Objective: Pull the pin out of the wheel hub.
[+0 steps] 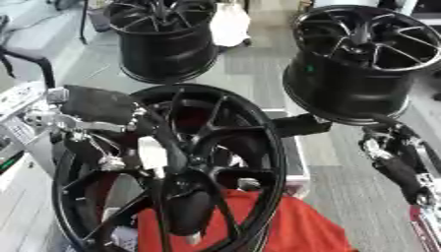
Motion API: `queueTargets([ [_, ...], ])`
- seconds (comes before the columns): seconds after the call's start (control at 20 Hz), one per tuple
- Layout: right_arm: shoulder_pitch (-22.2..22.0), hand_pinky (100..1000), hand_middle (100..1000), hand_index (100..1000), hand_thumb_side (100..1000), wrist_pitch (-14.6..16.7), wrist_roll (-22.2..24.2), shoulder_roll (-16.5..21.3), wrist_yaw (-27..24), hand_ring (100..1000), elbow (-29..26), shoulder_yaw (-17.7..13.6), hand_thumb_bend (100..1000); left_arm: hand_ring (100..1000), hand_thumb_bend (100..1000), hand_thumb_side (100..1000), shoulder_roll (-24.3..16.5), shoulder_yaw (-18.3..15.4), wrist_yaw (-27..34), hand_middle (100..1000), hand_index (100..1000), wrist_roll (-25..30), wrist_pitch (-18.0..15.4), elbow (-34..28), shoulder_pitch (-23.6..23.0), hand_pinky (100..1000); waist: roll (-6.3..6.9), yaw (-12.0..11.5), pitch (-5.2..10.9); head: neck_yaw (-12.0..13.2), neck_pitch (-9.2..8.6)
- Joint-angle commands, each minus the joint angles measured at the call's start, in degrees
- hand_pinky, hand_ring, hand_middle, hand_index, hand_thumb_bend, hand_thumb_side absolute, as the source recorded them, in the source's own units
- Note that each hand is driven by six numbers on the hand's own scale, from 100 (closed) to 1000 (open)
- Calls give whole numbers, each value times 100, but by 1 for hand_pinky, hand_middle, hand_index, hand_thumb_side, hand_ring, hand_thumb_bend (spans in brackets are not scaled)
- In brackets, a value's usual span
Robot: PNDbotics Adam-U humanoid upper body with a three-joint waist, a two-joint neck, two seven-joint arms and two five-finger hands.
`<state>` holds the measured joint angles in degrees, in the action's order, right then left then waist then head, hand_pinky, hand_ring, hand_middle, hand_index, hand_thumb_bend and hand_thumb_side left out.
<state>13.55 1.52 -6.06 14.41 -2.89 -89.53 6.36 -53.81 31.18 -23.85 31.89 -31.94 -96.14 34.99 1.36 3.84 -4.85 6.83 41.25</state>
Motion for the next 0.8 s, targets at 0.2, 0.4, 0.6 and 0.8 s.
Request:
queueTargets([
  [0.2, 63, 668, 671, 842, 244, 13, 15, 112, -2, 618, -52, -19, 100, 590, 100, 120, -122, -19, -82, 606, 706, 2008, -2003, 55, 19, 622, 11, -8, 44, 4, -51],
  [0.4, 61, 668, 671, 842, 246, 14, 13, 108, -2, 617, -45, -23, 100, 402, 100, 146, -115, -147, 204, 407, 508, 2008, -2003, 90, 45, 458, 6, -21, 52, -6, -51],
  [0.6, 57, 668, 671, 842, 247, 12, 7, 103, 0, 618, -39, -28, 100, 295, 100, 157, -123, -406, 877, 289, 406, 2008, -2003, 32, 183, 370, 0, -38, 68, -18, -48],
  [0.8, 46, 668, 671, 842, 248, 12, 5, 106, 4, 618, -33, -33, 100, 289, 100, 142, -253, -752, 1515, 281, 399, 2008, -2003, -111, 391, 369, 3, -61, 89, -20, -33],
])
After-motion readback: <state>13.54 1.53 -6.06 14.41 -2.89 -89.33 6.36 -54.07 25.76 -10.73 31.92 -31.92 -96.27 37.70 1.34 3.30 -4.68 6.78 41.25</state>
